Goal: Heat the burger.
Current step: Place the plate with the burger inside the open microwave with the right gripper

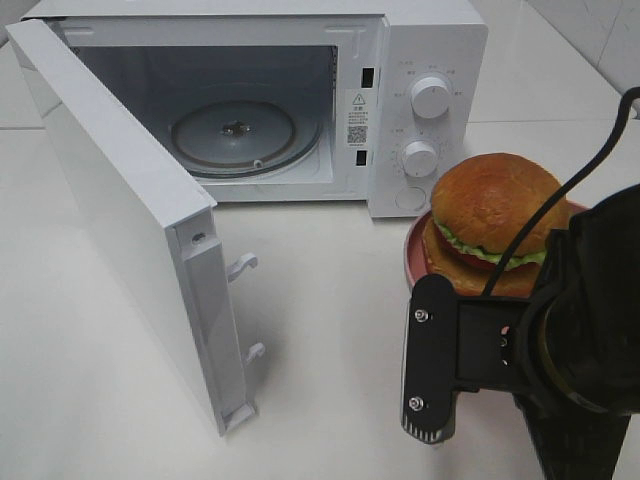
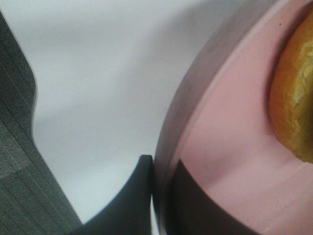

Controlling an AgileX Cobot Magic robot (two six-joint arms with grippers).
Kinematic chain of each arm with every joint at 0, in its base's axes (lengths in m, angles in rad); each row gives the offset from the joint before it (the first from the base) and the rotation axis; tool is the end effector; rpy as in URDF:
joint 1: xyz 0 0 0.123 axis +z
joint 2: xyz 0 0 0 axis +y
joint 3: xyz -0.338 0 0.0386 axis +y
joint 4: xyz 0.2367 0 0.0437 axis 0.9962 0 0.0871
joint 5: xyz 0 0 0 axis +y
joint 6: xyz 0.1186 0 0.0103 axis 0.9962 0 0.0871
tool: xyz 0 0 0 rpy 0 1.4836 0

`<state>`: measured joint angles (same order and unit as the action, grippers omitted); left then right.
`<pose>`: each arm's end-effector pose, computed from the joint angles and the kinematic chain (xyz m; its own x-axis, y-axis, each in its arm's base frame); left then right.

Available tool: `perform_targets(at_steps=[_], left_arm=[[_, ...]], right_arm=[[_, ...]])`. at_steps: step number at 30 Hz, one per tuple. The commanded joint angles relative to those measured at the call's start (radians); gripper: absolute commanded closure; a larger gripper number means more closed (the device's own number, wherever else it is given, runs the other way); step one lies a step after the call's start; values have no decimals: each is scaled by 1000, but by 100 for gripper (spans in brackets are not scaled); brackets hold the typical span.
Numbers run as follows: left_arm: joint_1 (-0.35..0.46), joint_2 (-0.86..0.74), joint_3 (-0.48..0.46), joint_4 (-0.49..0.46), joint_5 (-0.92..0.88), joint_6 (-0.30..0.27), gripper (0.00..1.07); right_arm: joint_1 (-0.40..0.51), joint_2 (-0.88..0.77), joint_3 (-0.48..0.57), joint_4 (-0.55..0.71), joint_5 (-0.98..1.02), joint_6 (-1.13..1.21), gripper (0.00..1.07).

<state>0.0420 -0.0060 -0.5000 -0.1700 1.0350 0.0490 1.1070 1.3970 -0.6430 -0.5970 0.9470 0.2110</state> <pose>-0.0448 -0.0192 0.2628 -0.4246 -0.0559 -0.9037 0.0740 0.9926 -0.0961 0.1323 0.1431 0.2266 -0.3100 -0.9503 0.0272 -0.8491 0.2639 -0.4576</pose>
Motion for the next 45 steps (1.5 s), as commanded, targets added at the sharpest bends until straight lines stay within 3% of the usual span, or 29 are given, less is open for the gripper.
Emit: perform_targets(at_steps=[1, 14, 45], left_arm=[[-2, -17, 2, -4, -2, -5, 9], [-2, -17, 2, -4, -2, -5, 9], [-2, -17, 2, -4, -2, -5, 9]], right_arm=[[5, -11, 1, -60, -34, -79, 107], [0, -11, 1, -112, -104, -120, 107], [-361, -11, 0, -18, -524, -857, 107]])
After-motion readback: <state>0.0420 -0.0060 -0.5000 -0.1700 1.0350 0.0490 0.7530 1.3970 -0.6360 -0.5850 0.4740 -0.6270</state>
